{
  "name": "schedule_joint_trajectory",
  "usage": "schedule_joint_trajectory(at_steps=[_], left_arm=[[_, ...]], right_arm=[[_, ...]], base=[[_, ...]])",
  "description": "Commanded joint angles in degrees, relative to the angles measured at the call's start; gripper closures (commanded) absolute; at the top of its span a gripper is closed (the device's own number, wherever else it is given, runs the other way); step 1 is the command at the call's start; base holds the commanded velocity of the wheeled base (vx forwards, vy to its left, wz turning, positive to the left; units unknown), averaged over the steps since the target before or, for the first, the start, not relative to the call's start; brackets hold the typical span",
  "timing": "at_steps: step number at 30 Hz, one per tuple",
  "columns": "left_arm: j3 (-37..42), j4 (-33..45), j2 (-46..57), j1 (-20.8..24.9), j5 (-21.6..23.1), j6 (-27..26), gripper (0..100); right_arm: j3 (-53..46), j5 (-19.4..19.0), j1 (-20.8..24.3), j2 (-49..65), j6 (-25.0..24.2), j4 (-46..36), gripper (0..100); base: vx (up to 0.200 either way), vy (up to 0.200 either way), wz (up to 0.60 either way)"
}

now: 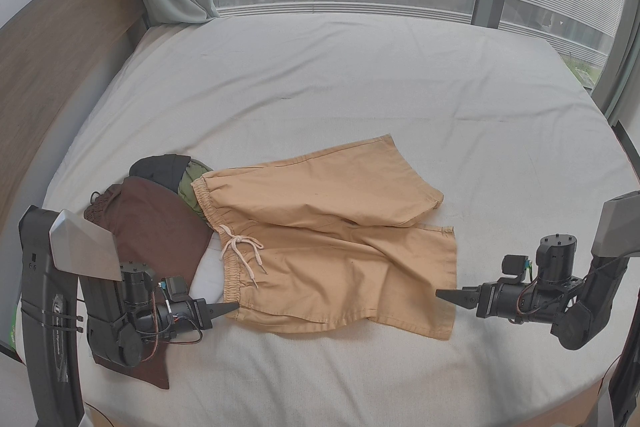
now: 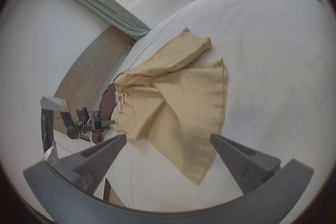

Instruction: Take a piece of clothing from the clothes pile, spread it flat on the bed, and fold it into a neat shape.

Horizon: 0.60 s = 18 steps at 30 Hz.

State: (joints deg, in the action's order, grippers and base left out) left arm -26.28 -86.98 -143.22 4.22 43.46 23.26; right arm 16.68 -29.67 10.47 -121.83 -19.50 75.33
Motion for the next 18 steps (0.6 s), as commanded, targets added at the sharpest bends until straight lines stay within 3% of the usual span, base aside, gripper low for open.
schedule_joint_trajectory(at_steps=[1,18], left_arm=[[0.0,-0.03,-0.13,0.0,-0.04,0.03,100],[-0.35,-0.12,-0.84,-0.53,0.05,-0.06,100]], right_arm=[[-1.65,0.05,-0.28,-4.2,1.75,0.08,0],[-1.82,2.16,-0.1,-13.69,1.49,5.18,0]], base=[[0.0,0.0,0.0],[0.0,0.0,0.0]])
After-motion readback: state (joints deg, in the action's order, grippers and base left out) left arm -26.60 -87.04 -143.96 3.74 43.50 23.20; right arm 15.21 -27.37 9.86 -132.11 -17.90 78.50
